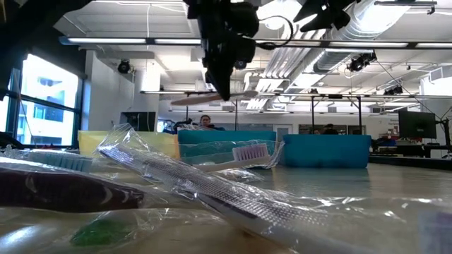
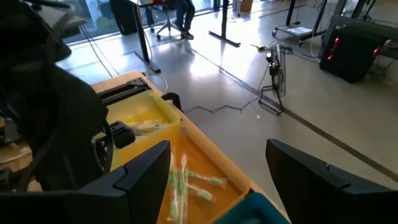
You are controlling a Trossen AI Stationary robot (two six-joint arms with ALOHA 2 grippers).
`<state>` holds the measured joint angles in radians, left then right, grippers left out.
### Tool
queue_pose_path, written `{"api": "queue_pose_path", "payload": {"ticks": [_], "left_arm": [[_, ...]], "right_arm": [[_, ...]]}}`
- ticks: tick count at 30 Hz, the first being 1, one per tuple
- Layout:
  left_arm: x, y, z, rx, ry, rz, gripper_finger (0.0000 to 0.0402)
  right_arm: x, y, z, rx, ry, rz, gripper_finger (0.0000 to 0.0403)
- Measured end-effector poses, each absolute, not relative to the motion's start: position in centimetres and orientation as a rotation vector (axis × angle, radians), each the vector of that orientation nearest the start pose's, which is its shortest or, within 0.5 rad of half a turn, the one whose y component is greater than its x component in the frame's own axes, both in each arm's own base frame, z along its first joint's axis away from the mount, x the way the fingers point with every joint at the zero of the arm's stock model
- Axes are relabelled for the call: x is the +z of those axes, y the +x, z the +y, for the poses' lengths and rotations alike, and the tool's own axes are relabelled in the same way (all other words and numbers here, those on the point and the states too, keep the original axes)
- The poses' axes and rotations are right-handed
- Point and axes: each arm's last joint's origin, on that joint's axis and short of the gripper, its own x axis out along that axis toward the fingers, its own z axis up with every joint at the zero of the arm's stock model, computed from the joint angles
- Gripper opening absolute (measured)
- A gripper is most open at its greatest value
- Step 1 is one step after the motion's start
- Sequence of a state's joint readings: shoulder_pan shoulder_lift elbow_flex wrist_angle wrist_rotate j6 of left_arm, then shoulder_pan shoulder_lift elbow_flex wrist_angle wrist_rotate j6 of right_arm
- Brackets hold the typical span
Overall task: Pick & Place Toothbrushes
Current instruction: Put the orange toothbrush into the dark green bin
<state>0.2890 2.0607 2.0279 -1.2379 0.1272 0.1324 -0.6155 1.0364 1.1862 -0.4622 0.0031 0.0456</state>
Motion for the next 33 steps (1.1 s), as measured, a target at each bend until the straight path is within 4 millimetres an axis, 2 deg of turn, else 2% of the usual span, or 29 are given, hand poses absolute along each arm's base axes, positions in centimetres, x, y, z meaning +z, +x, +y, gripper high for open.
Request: {"api": "queue_pose_path", "payload": {"ticks": [5,12,18,27,33], "left_arm": [[27.6,41.4,11.9,0.056,-0.165,1.283,0.0016],[26.2,42.9,12.2,0.070,-0.210,1.221,0.0016],[26.2,43.7,12.5,0.089,-0.216,1.145,0.0016],[26.2,44.0,12.6,0.099,-0.196,1.119,0.0016],[24.6,44.9,12.6,0.088,-0.196,1.122,0.0016]], "right_arm": [[39.7,17.0,-12.2,-0.677,0.082,0.308,0.0258],[39.7,16.9,-12.4,-0.736,0.048,0.323,0.0258],[39.7,16.8,-12.4,-0.736,0.048,0.323,0.0258],[39.7,16.8,-12.4,-0.736,0.049,0.328,0.0258],[39.4,16.8,-12.3,-0.734,0.056,0.358,0.0258]]}}
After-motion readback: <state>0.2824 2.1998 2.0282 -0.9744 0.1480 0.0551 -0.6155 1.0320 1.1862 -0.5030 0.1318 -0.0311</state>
